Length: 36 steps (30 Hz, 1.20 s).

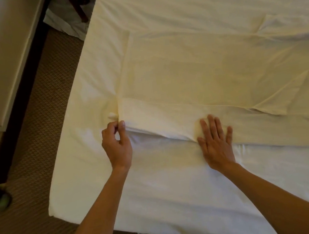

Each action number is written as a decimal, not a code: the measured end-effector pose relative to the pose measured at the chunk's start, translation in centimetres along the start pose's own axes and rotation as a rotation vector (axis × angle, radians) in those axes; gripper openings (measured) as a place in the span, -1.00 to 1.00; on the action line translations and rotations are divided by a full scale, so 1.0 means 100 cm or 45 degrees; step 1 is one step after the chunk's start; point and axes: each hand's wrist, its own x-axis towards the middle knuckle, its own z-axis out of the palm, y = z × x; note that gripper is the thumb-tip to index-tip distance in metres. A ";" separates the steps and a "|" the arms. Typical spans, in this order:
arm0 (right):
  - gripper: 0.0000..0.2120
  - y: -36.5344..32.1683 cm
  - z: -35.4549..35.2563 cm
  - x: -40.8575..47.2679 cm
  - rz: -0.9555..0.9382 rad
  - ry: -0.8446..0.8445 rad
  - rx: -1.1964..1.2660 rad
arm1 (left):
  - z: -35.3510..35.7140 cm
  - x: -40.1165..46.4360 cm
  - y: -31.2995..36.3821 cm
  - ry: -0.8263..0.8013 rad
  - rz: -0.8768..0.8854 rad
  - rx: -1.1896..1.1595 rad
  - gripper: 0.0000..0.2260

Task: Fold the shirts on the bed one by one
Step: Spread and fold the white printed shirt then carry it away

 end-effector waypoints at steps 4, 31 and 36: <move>-0.44 0.000 -0.001 0.000 -0.002 -0.041 -0.008 | -0.005 0.014 -0.020 -0.085 -0.046 0.074 -0.78; -0.37 0.011 0.001 0.000 -0.087 -0.089 -0.051 | 0.020 0.139 0.031 -1.012 0.301 1.117 -0.96; -0.39 0.011 0.001 0.000 -0.086 -0.068 -0.046 | 0.032 0.112 0.034 -0.487 0.357 1.027 -0.88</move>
